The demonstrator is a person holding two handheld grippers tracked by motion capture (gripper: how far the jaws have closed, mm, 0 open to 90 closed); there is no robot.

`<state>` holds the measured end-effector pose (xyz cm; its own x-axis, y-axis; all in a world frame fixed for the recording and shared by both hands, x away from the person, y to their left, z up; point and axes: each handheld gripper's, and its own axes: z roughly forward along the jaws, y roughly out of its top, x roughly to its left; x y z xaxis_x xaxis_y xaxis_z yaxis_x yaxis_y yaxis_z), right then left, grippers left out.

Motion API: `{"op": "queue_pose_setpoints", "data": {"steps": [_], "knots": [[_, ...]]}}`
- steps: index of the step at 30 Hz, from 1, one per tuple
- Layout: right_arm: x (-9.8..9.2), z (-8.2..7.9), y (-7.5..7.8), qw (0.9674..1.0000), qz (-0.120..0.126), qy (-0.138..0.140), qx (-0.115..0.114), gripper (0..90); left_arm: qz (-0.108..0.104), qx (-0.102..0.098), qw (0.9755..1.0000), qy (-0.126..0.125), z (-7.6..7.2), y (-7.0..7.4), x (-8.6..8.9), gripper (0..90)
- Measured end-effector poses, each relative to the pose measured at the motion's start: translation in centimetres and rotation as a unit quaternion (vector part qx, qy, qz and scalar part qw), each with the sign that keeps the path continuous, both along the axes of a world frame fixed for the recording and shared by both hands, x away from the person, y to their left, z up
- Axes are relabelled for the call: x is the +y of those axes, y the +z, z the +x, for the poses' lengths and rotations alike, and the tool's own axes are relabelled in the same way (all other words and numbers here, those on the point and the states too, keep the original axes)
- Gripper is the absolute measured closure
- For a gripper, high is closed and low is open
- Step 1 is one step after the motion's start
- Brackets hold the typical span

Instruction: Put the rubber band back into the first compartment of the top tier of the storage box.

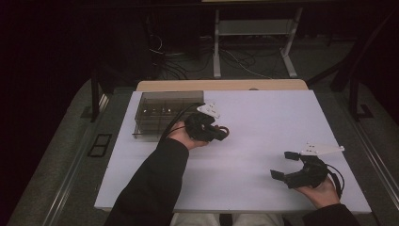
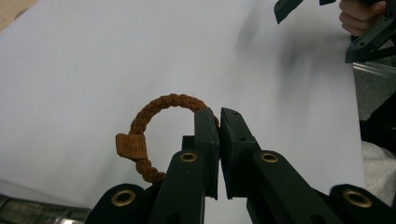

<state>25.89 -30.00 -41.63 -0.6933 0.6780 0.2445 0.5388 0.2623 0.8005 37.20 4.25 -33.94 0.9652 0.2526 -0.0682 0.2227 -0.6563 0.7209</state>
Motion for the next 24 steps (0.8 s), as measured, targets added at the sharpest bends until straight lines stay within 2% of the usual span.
{"op": "queue_pose_setpoints", "data": {"steps": [10,24], "knots": [[0.0,0.0,0.0,1.0,-0.001,0.0,0.0,0.2,-0.004,-0.008,0.9999,0.005,0.0,1.3,1.3,85.1],[0.0,0.0,0.0,1.0,-0.001,0.0,-0.001,0.2,-0.017,-0.022,0.9993,0.026,0.0,3.1,3.6,85.1]]}}
